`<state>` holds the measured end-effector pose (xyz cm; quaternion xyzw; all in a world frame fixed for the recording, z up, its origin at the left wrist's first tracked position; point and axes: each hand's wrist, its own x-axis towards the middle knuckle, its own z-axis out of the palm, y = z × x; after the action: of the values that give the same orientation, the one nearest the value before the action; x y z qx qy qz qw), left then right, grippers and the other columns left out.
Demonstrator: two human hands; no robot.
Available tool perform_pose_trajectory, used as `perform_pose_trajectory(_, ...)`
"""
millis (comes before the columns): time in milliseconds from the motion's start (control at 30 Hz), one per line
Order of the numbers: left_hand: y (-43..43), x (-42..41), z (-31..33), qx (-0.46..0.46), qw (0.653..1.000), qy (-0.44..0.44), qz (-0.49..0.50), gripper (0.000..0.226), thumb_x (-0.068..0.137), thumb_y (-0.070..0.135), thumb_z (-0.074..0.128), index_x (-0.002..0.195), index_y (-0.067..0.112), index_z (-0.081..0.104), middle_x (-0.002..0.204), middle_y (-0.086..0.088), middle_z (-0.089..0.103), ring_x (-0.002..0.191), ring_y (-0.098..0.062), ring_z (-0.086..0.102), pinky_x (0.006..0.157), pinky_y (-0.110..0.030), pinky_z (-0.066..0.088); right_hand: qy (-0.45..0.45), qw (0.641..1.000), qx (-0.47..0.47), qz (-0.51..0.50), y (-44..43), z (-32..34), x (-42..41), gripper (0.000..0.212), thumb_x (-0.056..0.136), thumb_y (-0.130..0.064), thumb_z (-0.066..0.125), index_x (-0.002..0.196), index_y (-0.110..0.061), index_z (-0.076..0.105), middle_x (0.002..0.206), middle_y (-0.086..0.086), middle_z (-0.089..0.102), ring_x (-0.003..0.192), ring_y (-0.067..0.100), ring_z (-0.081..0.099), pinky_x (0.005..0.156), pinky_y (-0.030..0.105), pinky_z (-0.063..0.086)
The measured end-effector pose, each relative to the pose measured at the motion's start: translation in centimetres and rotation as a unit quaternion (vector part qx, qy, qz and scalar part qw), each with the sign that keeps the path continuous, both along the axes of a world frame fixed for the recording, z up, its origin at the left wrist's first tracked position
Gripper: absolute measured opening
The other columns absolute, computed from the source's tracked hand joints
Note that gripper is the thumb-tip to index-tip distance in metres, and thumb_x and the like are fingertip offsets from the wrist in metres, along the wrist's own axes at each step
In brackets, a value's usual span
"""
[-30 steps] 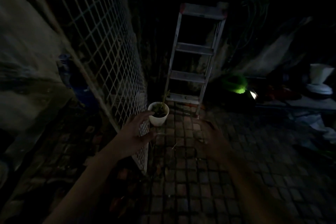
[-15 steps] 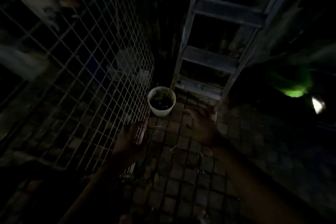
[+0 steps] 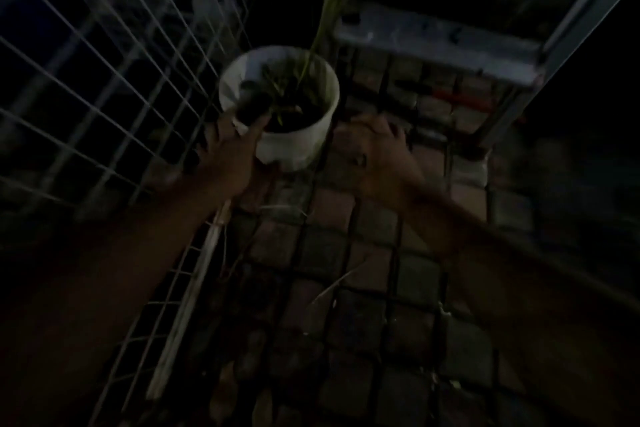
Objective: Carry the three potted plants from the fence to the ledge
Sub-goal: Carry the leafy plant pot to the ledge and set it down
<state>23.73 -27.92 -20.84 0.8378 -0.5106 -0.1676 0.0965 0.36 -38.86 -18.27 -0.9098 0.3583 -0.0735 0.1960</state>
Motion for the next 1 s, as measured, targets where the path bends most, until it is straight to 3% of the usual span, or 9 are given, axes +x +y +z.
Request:
perform_pose_trajectory(100, -1.6, 0.8, -5.5, -0.072, 0.997, -0.023, 0.004, 0.052, 0.089, 0.042, 0.056, 0.139, 0.029, 0.05, 0.155, -0.017, 0.031, 0.14, -0.048, 0.031, 0.114, -0.059, 0.027, 0.008, 1.0, 0.014, -0.019, -0.5, -7.5, -0.6, 0.071, 0.075, -0.056, 0.042, 0.143, -0.036, 0.041, 0.151, 0.002, 0.036, 0.144, 0.035, 0.027, 0.115, 0.055, 0.027)
perform_pose_trajectory(233, -2.5, 1.2, -8.6, -0.271, 0.954, -0.128, -0.013, 0.035, 0.095, 0.039, 0.041, 0.101, 0.016, 0.067, 0.105, -0.013, 0.069, 0.101, -0.039, 0.061, 0.093, -0.041, 0.027, -0.052, 0.999, 0.012, 0.005, -1.8, -10.3, 0.6, 0.068, 0.079, -0.027, 0.057, 0.145, -0.031, 0.041, 0.147, 0.004, 0.035, 0.138, 0.038, 0.028, 0.11, 0.049, 0.032)
perform_pose_trajectory(367, -3.5, -0.2, -9.5, -0.326, 0.944, -0.044, -0.002, 0.021, 0.084, 0.03, 0.043, 0.093, 0.027, 0.062, 0.094, -0.009, 0.07, 0.096, -0.039, 0.064, 0.091, -0.057, 0.044, -0.131, 0.99, -0.045, 0.025, -2.5, -10.9, 0.8, 0.062, 0.085, -0.023, 0.06, 0.145, -0.029, 0.043, 0.146, 0.005, 0.038, 0.135, 0.038, 0.031, 0.109, 0.048, 0.031)
perform_pose_trajectory(567, -4.7, -6.7, -10.1, -0.325, 0.929, -0.159, 0.073, 0.015, 0.075, 0.028, 0.066, 0.085, 0.018, 0.071, 0.083, -0.01, 0.067, 0.085, -0.04, 0.06, 0.076, -0.036, 0.027, -0.166, 0.975, -0.098, 0.109, -4.8, -11.1, 2.8, 0.037, 0.094, -0.035, 0.064, 0.13, -0.025, 0.061, 0.132, 0.001, 0.059, 0.129, 0.03, 0.046, 0.108, 0.045, 0.036)
perform_pose_trajectory(667, -3.4, -8.2, -8.4, -0.339, 0.934, -0.063, 0.096, 0.017, 0.083, 0.023, 0.059, 0.091, 0.016, 0.072, 0.091, -0.008, 0.073, 0.093, -0.038, 0.063, 0.082, -0.032, 0.024, -0.142, 0.983, -0.049, 0.103, -4.9, -9.7, 2.4, 0.029, 0.099, -0.039, 0.057, 0.126, -0.031, 0.063, 0.132, -0.004, 0.058, 0.129, 0.023, 0.04, 0.104, 0.044, 0.035)
perform_pose_trajectory(733, -2.1, -8.0, -7.1, -0.346, 0.934, -0.003, 0.086, 0.012, 0.086, 0.009, 0.068, 0.097, 0.014, 0.071, 0.094, 0.0, 0.072, 0.098, -0.032, 0.066, 0.101, -0.04, 0.035, -0.123, 0.985, -0.051, 0.111, -5.2, -8.9, 2.5, 0.023, 0.1, -0.038, 0.054, 0.118, -0.031, 0.066, 0.123, 0.001, 0.059, 0.124, 0.027, 0.042, 0.103, 0.045, 0.036)
perform_pose_trajectory(800, -0.9, -7.1, -6.2, -0.37, 0.924, 0.026, 0.096, 0.026, 0.085, -0.002, 0.067, 0.106, 0.013, 0.068, 0.094, 0.005, 0.064, 0.101, -0.028, 0.065, 0.105, -0.044, 0.046, -0.082, 0.985, -0.087, 0.123, -5.0, -8.5, 3.2, 0.021, 0.101, -0.035, 0.05, 0.112, -0.031, 0.066, 0.119, 0.002, 0.059, 0.124, 0.03, 0.045, 0.108, 0.049, 0.031)
perform_pose_trajectory(900, 1.4, -6.0, -6.3, -0.425, 0.893, 0.067, 0.133, 0.03, 0.087, -0.011, 0.06, 0.115, 0.0, 0.062, 0.107, -0.01, 0.063, 0.103, -0.021, 0.057, 0.089, 0.001, 0.037, -0.037, 0.978, -0.156, 0.137, -3.3, -9.4, 4.3, 0.026, 0.101, -0.038, 0.046, 0.121, -0.033, 0.062, 0.123, -0.003, 0.06, 0.122, 0.029, 0.048, 0.114, 0.056, 0.022)
perform_pose_trajectory(1000, 3.3, -5.3, -7.9, -0.388, 0.889, 0.136, 0.204, 0.039, 0.088, -0.01, 0.06, 0.124, 0.002, 0.054, 0.123, -0.016, 0.061, 0.109, -0.027, 0.058, 0.086, -0.018, 0.043, -0.025, 0.973, -0.187, 0.131, -1.5, -10.0, 5.0, 0.028, 0.1, -0.026, 0.053, 0.127, -0.029, 0.057, 0.127, -0.002, 0.058, 0.122, 0.028, 0.049, 0.116, 0.057, 0.019)
